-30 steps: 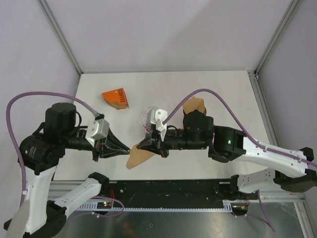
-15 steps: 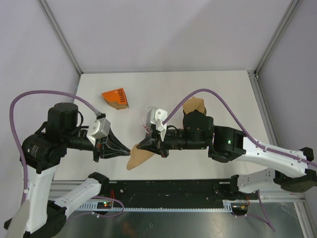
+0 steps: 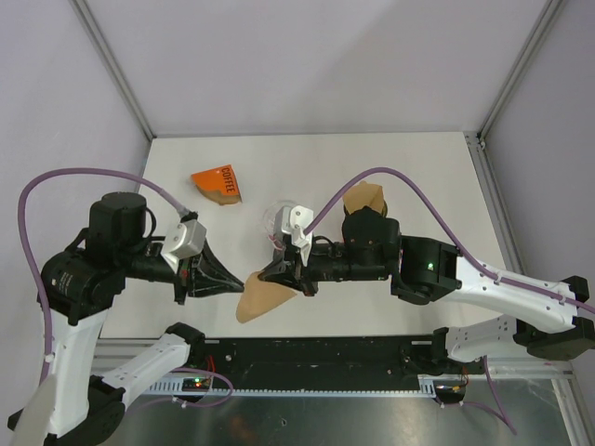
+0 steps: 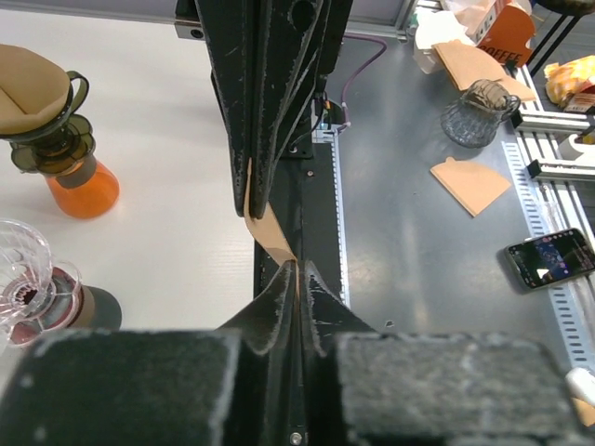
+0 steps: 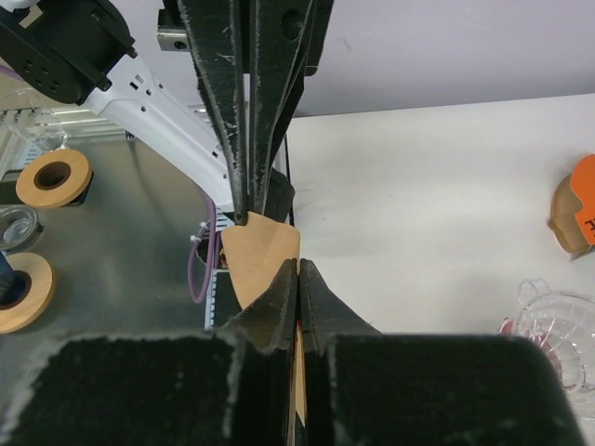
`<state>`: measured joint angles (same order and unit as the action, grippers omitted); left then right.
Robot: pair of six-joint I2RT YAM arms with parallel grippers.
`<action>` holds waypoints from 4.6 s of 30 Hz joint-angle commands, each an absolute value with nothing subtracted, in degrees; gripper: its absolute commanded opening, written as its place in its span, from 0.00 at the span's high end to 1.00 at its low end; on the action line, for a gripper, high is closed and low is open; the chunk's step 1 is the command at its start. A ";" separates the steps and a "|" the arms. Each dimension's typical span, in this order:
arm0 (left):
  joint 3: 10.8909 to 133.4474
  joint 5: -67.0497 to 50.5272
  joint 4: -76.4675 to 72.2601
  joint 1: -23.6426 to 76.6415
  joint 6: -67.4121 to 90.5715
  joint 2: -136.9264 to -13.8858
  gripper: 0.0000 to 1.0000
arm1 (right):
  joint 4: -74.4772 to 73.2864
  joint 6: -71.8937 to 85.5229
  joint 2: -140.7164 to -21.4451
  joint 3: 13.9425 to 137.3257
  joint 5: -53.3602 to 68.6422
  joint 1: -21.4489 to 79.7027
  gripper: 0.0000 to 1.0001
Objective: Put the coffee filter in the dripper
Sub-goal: Place the coffee filter in the coffee dripper.
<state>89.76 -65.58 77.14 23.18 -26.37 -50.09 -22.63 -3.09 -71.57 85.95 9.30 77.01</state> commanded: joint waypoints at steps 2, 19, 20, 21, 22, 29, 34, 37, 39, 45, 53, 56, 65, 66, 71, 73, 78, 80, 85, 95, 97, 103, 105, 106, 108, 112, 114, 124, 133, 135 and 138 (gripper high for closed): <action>88.92 -63.61 75.40 22.62 -24.70 -49.98 0.98 | -22.86 -4.26 -69.78 86.59 12.07 77.19 1.00; 88.59 -69.28 70.70 20.54 -32.28 -48.89 0.14 | -10.39 -0.35 -58.51 76.25 13.95 76.06 1.00; 88.28 -70.76 70.68 20.24 -32.84 -48.97 0.13 | -9.68 -0.26 -58.65 76.05 14.09 76.18 1.00; 88.00 -71.94 70.58 19.92 -33.38 -48.96 0.13 | -8.53 -0.22 -58.81 75.99 14.25 76.23 1.00; 87.33 -72.89 70.36 19.67 -33.92 -48.91 0.13 | -7.52 -0.20 -59.20 75.97 14.29 76.39 1.00; 83.29 -74.36 66.09 19.01 -33.47 -47.97 0.27 | 2.03 2.02 -61.59 75.88 13.47 76.80 1.00; 82.60 -74.84 63.81 19.01 -31.42 -47.85 0.84 | 3.87 3.10 -62.62 75.85 13.38 76.79 1.00; 83.12 -74.26 63.52 19.03 -30.14 -47.60 0.98 | 2.48 3.53 -62.57 75.85 12.90 76.73 1.00; 84.17 -72.03 63.41 19.04 -29.22 -47.43 0.99 | -0.43 3.89 -62.44 75.89 12.76 76.40 1.00; 84.45 -61.34 66.82 20.16 -32.66 -46.97 1.00 | -12.89 5.28 -59.36 76.05 8.80 76.34 0.35; 86.41 -53.66 79.95 22.59 -43.99 -48.63 1.00 | -30.48 3.73 -66.01 89.32 0.96 80.02 0.08; 86.08 -51.62 80.32 22.88 -44.54 -47.79 1.00 | -37.82 2.24 -74.38 100.42 -3.56 82.83 0.17; 85.32 -51.61 80.38 23.71 -44.57 -46.92 1.00 | -47.96 1.38 -85.98 119.15 2.28 79.79 0.45; 85.46 -51.87 80.40 23.72 -44.56 -46.88 1.00 | -48.41 1.39 -86.72 119.87 3.20 79.36 0.46; 85.93 -52.06 80.38 23.65 -44.60 -46.96 1.00 | -49.19 1.53 -88.33 121.63 7.15 77.42 0.58; 86.04 -52.06 80.39 23.69 -44.66 -47.01 1.00 | -49.04 1.63 -88.20 121.46 8.09 76.77 0.61; 86.37 -52.47 80.38 23.62 -44.68 -47.17 1.00 | -49.08 1.84 -88.50 121.29 10.87 76.01 0.64; 86.39 -52.56 80.36 23.62 -44.66 -47.19 1.00 | -49.14 1.80 -88.73 121.24 11.57 75.93 0.70; 86.32 -52.76 80.41 23.58 -44.78 -47.18 1.00 | -48.22 1.77 -89.29 121.14 12.98 75.65 0.77; 85.84 -52.99 80.40 23.55 -44.83 -46.53 1.00 | -46.29 3.09 -89.46 120.68 15.08 74.28 0.88; 85.86 -53.06 80.39 23.55 -44.82 -46.41 1.00 | -46.14 3.21 -89.56 120.61 15.00 74.27 0.97; 86.35 -53.05 80.34 23.55 -44.98 -46.08 1.00 | -46.36 3.82 -90.11 120.71 14.56 73.54 1.00; 86.80 -52.99 80.38 23.55 -45.48 -45.93 1.00 | -46.13 4.93 -90.27 120.64 14.60 72.50 1.00; 87.08 -52.82 80.40 23.55 -45.68 -45.90 1.00 | -46.01 5.63 -90.31 120.61 14.68 71.98 1.00; 87.56 -52.12 80.41 23.55 -46.16 -45.89 1.00 | -45.91 6.72 -90.58 120.64 15.14 70.84 1.00; 86.90 -50.47 80.41 23.63 -46.77 -45.60 1.00 | -44.91 8.48 -90.78 120.69 16.67 69.69 1.00; 86.30 -49.71 80.37 23.64 -46.98 -45.39 1.00 | -43.99 9.44 -90.79 120.72 18.10 69.32 1.00; 86.10 -48.01 80.36 23.81 -47.20 -45.08 1.00 | -43.57 11.37 -91.24 120.70 21.35 69.21 0.88; 86.33 -48.44 80.35 23.94 -47.13 -45.34 1.00 | -43.37 11.17 -91.21 120.72 22.45 69.58 0.79; 86.45 -48.54 80.38 23.92 -47.03 -45.28 1.00 | -43.41 11.16 -91.23 120.91 22.53 69.60 0.85; 86.58 -48.56 80.38 23.92 -46.95 -45.30 1.00 | -43.59 11.23 -91.05 120.64 22.21 69.67 0.97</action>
